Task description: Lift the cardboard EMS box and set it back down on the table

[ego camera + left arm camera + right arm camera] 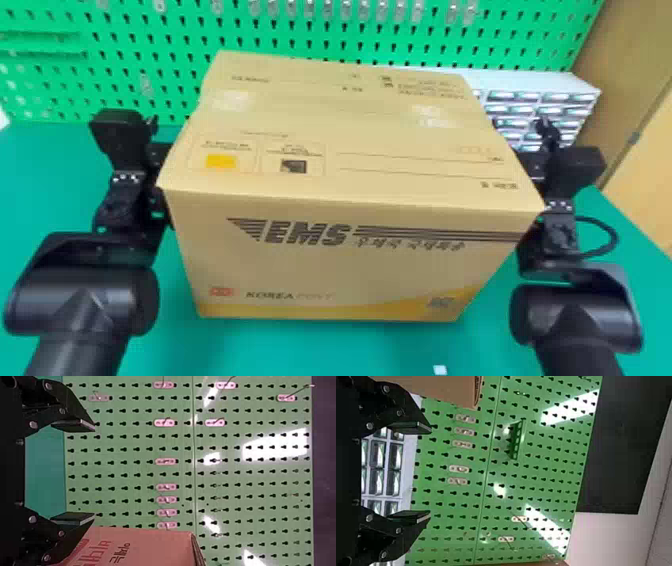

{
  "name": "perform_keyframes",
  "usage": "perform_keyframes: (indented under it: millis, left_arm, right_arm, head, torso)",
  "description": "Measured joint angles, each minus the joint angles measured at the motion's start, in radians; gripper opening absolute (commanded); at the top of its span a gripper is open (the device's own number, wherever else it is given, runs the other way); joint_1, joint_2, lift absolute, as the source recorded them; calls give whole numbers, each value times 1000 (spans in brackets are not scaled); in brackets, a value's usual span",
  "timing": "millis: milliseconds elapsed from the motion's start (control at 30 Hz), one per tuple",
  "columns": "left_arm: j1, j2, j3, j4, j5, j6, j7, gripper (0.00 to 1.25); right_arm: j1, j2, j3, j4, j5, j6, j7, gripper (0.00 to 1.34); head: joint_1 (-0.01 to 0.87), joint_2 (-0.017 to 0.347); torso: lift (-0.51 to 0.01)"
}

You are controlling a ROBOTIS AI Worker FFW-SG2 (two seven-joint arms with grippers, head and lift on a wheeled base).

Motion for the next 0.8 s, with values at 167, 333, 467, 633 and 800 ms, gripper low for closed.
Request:
perform_keyframes:
  millis: [167, 333, 467, 633, 800]
  left_arm:
    - [-3, 0, 2, -5, -5, 3, 0, 785]
    - [-3, 0, 3, -5, -8, 6, 0, 785]
    - [-2, 0, 3, -6, -8, 10, 0, 785]
    - [0, 0, 3, -6, -9, 12, 0, 785]
    - [2, 0, 5, -7, -9, 16, 0, 785]
  right_arm:
    - [-3, -2, 0, -3, -1, 2, 0, 831]
    - [-3, -3, 0, -4, -1, 3, 0, 831]
    - [-2, -3, 0, -5, -1, 4, 0, 831]
    - [-2, -3, 0, -6, 0, 5, 0, 831]
    - [-1, -3, 0, -7, 1, 5, 0, 831]
  head:
    - [678, -14]
    - [678, -14]
    - [678, -14]
    - [678, -14]
    - [678, -14]
  torso:
    - [-101]
    - [-101]
    - [-101]
    - [-101]
    - [-101]
